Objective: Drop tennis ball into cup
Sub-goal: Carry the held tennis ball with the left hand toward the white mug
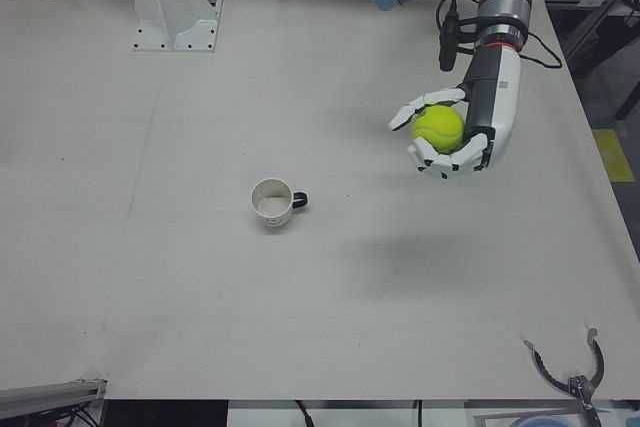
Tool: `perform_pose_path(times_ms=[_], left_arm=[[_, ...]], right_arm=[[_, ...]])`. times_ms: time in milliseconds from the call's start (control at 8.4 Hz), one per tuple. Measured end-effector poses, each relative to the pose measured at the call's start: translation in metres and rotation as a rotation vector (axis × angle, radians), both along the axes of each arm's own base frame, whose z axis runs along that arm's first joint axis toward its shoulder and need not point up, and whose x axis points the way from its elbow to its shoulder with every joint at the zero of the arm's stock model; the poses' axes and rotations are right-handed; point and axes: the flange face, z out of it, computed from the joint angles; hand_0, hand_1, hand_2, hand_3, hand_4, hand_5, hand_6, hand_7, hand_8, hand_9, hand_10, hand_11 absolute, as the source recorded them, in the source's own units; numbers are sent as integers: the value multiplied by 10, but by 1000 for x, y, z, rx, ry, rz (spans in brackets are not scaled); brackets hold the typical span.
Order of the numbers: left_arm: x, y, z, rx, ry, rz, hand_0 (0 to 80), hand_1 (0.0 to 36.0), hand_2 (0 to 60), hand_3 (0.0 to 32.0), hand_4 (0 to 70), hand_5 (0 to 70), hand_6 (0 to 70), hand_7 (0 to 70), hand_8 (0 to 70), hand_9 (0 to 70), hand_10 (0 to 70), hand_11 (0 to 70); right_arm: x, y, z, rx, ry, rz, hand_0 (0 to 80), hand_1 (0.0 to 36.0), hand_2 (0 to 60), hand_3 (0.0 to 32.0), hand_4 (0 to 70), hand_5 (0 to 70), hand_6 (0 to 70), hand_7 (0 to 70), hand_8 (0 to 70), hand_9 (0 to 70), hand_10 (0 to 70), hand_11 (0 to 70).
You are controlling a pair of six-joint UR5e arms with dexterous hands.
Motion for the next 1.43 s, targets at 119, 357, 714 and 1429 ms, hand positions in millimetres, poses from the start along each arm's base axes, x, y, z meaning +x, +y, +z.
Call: perform_pose_path(times_ms=[119, 357, 714, 1429], left_arm=[[18, 0, -9, 15, 3, 35, 556, 360, 600, 0, 700, 563, 700, 700, 700, 700, 700, 700], [98, -3, -38, 44, 14, 182, 594, 360, 600, 0, 700, 700, 700, 700, 700, 700, 647, 700], [187, 9, -55, 41, 25, 276, 607, 360, 600, 0, 700, 529, 700, 700, 700, 700, 253, 385], [236, 13, -33, -2, 15, 256, 609, 360, 600, 0, 700, 700, 700, 700, 691, 700, 229, 354]], right_arm=[[0, 0, 0, 0, 0, 1, 0, 0, 0, 0, 0, 0, 0, 0, 0, 0, 0, 0], [0, 0, 0, 0, 0, 0, 0, 0, 0, 0, 0, 0, 0, 0, 0, 0, 0, 0], [0, 0, 0, 0, 0, 0, 0, 0, 0, 0, 0, 0, 0, 0, 0, 0, 0, 0], [0, 0, 0, 0, 0, 0, 0, 0, 0, 0, 0, 0, 0, 0, 0, 0, 0, 0]])
